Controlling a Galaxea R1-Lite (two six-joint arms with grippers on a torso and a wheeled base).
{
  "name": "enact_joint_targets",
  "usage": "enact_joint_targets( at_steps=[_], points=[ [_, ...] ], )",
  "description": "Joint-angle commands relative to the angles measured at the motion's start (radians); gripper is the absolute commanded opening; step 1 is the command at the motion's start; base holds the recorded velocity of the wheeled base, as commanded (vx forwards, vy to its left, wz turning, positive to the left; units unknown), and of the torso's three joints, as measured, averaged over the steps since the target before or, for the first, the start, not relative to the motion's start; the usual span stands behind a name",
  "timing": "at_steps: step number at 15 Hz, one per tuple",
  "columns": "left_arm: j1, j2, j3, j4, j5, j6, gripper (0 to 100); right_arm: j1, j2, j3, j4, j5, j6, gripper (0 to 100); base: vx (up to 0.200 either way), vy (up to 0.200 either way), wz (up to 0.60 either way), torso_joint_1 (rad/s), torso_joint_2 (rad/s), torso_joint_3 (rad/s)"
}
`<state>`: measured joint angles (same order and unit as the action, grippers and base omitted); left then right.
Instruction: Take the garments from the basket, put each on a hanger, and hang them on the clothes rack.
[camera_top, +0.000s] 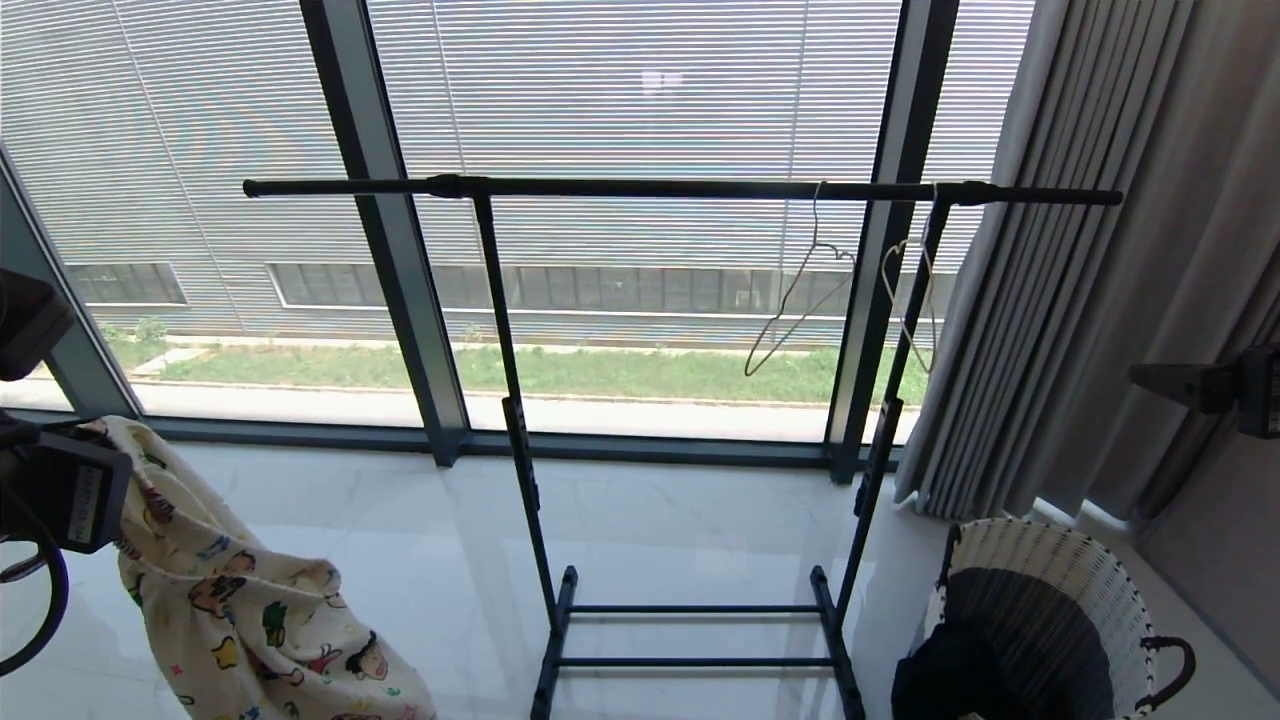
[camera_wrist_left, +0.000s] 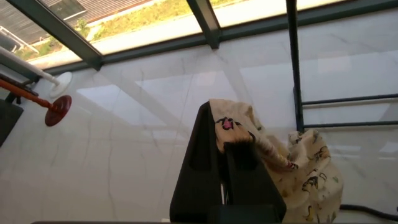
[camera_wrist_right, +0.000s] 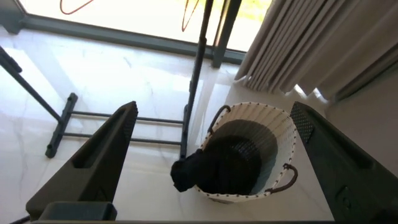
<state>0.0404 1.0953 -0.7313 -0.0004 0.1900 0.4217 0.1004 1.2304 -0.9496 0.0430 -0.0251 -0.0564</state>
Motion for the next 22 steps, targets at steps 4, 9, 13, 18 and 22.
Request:
enact_joint_targets(
  at_steps=[4,9,13,18,22],
  points=[
    [-0.004,-0.014,0.003,0.0,-0.011,0.0,0,-0.002,0.069,-0.074,-0.006,0.004,0.0,100,0.2,0.0,0.0,-0.012,0.0,0.005],
    [-0.004,-0.025,0.001,-0.003,-0.011,0.0,0,0.001,0.15,-0.155,-0.006,0.013,0.006,100,0.2,0.0,0.0,0.007,0.0,0.0],
    [-0.004,-0.029,0.001,0.0,-0.011,0.002,0,0.004,0.241,-0.215,-0.006,0.01,0.076,100,0.2,0.0,0.0,0.002,0.0,0.002],
    [-0.004,-0.029,-0.004,0.0,-0.009,0.002,0,0.005,0.33,-0.225,-0.006,0.001,0.139,100,0.2,0.0,0.0,0.002,0.0,0.001],
    [-0.004,-0.038,-0.004,-0.003,-0.012,0.003,0,0.005,0.386,-0.221,-0.009,-0.059,0.15,100,0.05,0.0,0.0,0.002,0.0,-0.002]
  ],
)
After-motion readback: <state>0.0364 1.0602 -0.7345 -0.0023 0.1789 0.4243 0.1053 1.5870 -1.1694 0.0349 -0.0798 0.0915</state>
